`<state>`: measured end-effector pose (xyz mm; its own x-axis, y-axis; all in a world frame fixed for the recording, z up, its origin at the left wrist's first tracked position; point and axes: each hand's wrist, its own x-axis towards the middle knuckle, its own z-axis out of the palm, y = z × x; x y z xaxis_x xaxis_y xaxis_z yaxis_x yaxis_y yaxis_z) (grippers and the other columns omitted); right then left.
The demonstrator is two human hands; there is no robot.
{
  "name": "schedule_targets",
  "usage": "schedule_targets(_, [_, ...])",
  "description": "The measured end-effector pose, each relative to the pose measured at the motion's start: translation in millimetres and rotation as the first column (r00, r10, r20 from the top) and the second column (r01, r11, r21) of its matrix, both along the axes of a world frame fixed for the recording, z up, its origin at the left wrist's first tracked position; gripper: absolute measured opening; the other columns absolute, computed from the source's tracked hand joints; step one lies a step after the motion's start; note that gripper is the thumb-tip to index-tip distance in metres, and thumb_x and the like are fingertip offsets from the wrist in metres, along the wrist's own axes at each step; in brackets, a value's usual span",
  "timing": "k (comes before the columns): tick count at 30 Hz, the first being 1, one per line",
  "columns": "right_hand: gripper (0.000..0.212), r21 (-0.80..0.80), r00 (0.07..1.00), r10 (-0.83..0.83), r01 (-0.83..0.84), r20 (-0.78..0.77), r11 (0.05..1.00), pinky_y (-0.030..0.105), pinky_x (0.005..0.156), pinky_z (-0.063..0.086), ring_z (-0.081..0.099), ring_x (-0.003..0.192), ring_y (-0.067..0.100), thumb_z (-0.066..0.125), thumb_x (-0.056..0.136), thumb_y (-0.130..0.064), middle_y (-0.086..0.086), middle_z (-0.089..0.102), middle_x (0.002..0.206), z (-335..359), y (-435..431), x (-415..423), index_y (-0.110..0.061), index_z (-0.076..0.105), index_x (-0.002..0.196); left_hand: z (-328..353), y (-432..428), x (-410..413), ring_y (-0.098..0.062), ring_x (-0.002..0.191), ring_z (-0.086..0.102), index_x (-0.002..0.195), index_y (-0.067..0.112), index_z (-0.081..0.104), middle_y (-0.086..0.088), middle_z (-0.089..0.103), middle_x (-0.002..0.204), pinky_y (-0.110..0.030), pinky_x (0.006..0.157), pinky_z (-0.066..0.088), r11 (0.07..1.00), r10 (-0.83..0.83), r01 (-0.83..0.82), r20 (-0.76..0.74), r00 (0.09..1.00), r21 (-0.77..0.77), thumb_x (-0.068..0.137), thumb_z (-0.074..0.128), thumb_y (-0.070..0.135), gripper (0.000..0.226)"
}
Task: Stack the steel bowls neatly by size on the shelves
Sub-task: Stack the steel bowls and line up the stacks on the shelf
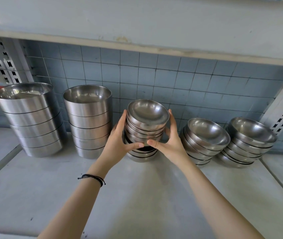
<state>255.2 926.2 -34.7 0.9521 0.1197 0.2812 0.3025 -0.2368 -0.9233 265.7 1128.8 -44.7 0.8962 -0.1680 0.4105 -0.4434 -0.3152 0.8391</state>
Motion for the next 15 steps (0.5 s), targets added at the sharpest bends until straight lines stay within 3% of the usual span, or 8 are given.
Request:
schedule_targets(7, [0.127,-0.014,1.0,0.0,0.0,0.015,1.0,0.035,0.119,0.03,0.029,0.14,-0.009,0.088,0.058,-0.051,-0.048,0.027,0.142,5.7,3.5,3.1,-0.048,0.004,0.153,2.0,4.8,5.0,-0.001,0.141,0.031,0.154,0.029,0.011,0.017,0.032,0.154,-0.038,0.117,0.03,0.998,-0.028,0.024,-0.063,0.998,-0.063,0.062,0.089,0.028,0.12])
schedule_targets(15, [0.131,-0.063,1.0,0.017,-0.017,-0.012,0.998,0.018,0.11,0.03,0.031,0.134,-0.019,0.087,0.06,-0.046,-0.056,0.03,0.131,0.5,-0.5,3.8,-0.048,-0.006,0.152,-1.8,3.5,6.5,0.002,0.137,0.036,0.151,0.025,0.023,0.016,0.041,0.147,-0.034,0.116,0.032,0.994,-0.034,0.023,-0.102,0.994,-0.109,0.056,0.092,0.011,0.118])
